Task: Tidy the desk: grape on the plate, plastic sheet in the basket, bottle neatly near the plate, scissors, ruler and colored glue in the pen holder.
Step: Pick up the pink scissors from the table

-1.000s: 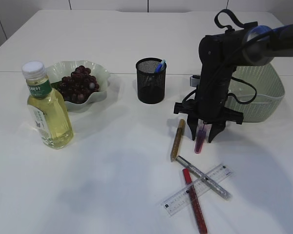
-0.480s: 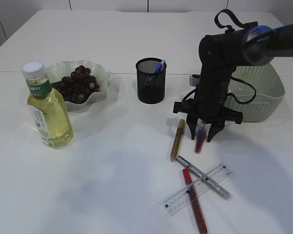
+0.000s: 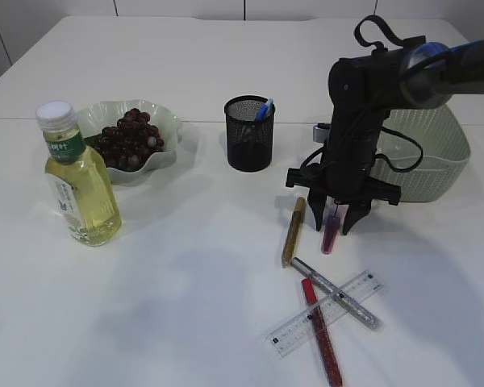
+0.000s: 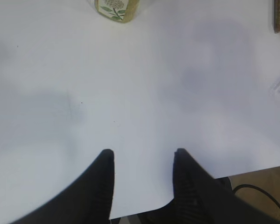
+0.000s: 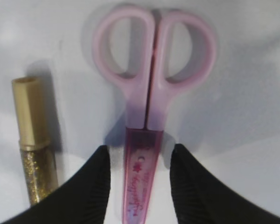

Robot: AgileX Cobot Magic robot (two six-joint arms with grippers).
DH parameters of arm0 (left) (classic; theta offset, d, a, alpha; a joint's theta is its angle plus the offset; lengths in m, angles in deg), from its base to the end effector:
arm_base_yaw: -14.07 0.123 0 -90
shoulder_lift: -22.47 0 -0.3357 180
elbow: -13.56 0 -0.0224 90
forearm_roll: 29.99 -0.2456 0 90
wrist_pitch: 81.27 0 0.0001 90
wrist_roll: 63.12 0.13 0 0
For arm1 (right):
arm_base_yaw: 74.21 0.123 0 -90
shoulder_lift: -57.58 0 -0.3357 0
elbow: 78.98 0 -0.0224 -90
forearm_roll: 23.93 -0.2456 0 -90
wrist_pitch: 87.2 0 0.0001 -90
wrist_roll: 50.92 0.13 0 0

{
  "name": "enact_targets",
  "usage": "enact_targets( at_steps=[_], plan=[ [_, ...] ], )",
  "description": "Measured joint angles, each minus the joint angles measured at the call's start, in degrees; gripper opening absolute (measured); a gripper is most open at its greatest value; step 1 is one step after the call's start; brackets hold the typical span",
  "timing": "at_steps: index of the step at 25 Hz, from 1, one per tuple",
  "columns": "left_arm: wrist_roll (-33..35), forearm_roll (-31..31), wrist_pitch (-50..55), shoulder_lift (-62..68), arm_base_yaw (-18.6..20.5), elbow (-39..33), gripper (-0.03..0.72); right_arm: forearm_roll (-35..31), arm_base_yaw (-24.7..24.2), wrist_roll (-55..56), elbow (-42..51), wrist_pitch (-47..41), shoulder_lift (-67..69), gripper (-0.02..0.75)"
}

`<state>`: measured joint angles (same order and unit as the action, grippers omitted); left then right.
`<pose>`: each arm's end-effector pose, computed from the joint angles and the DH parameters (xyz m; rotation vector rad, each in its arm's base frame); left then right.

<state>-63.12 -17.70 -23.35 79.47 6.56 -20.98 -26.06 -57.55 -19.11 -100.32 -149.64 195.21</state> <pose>0.1251 -0.0402 0.3108 0.0867 2.6052 -0.3243 0.4595 0.1420 0.1306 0.4393 3.1034 0.0616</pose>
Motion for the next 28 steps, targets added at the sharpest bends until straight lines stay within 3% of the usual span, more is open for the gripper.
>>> enact_targets(
  at_steps=[28],
  plan=[
    [0.0,0.0,-0.1,0.0,0.0,0.0,0.309,-0.1,0.0,0.0,-0.2,0.2,0.6,0.344]
  ],
)
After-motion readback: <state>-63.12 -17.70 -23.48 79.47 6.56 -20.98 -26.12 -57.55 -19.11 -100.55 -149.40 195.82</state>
